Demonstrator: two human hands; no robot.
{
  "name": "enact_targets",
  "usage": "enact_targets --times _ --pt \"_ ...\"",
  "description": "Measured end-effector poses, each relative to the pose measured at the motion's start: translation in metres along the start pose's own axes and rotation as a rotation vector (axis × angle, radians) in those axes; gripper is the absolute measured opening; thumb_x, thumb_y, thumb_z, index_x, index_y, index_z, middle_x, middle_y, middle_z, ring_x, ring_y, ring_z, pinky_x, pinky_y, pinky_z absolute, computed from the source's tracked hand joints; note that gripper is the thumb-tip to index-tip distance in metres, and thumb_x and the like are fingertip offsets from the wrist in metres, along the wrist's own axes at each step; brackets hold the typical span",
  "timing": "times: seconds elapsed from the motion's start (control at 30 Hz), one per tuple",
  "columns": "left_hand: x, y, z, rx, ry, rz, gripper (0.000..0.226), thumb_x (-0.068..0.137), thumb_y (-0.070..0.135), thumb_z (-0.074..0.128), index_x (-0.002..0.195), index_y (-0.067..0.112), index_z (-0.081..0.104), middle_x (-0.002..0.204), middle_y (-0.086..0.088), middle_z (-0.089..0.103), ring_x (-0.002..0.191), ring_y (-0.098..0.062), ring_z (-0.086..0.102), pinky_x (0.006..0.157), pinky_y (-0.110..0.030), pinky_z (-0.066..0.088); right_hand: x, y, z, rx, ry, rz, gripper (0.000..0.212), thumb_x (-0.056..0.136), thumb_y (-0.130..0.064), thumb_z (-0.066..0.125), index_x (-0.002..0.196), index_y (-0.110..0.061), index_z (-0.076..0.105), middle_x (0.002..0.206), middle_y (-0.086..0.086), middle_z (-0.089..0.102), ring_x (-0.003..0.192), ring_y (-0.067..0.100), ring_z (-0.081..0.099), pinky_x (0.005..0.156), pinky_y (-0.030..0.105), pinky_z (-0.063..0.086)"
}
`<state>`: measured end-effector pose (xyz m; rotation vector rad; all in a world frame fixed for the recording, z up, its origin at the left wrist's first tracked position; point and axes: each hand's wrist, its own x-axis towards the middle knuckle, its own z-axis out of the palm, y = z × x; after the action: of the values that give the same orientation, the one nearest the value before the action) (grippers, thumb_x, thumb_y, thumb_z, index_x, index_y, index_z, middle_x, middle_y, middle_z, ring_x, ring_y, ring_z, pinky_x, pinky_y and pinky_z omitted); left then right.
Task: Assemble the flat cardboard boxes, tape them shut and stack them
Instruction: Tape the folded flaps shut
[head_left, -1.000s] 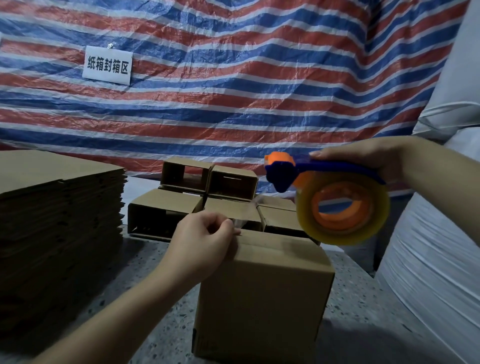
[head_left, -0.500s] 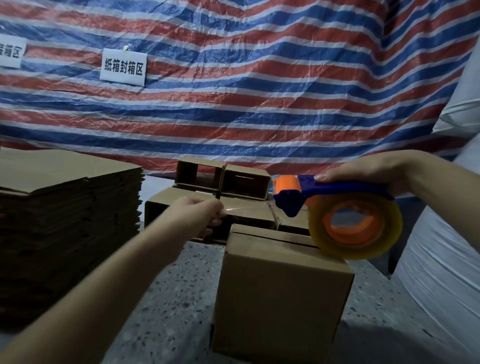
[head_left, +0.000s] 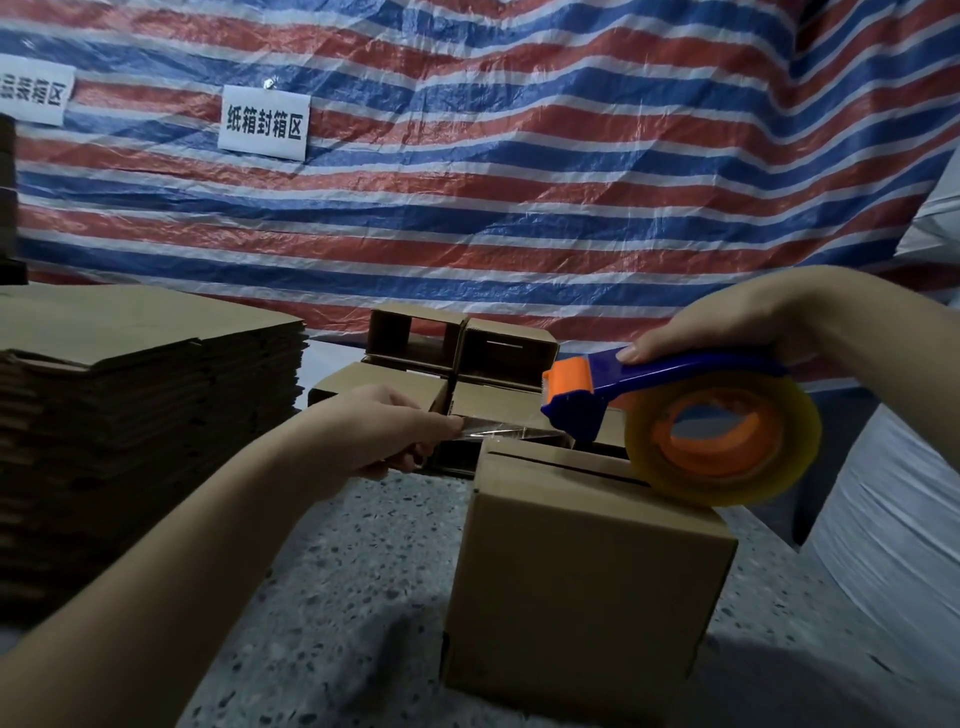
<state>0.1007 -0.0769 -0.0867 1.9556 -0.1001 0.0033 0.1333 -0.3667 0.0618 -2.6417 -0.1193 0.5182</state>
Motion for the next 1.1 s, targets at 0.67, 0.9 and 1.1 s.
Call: enact_targets --times 0.67,0.9,1.1 --pt "-0.001 -0.037 0.027 -0.052 -0.268 -0.055 0.059 0.066 0.066 0.061 0.087 0.01 0.059 0.07 0.002 0.051 0.055 -0.007 0.045 0.052 -0.021 0.038 0.014 0.0 0.0 0.019 0.081 -0.176 0.049 0.071 -0.042 0.086 0.111 -0.014 0.077 0.121 0.01 0.072 0.097 0.02 0.068 0.083 0.033 0.058" --pt "0.004 -0.054 0.039 -0.297 -0.402 -0.063 0.04 0.086 0.055 0.057 0.077 0.017 0.052 0.068 0.007 0.047 0.055 -0.007 0.037 0.05 -0.02 0.031 0.006 -0.007 0.001 -0.062 0.009 -0.064 0.055 0.062 -0.058 0.085 0.096 -0.015 0.081 0.098 0.011 0.077 0.074 0.019 0.073 0.059 0.029 0.058" --pt "0.007 -0.06 0.04 -0.329 -0.415 -0.119 0.051 0.079 0.067 0.063 0.085 0.016 0.056 0.069 0.008 0.049 0.056 -0.006 0.04 0.051 -0.019 0.033 0.001 -0.015 0.002 -0.105 0.011 0.005 0.075 0.055 -0.063 0.081 0.108 -0.011 0.07 0.088 0.012 0.077 0.063 0.018 0.071 0.052 0.027 0.055"
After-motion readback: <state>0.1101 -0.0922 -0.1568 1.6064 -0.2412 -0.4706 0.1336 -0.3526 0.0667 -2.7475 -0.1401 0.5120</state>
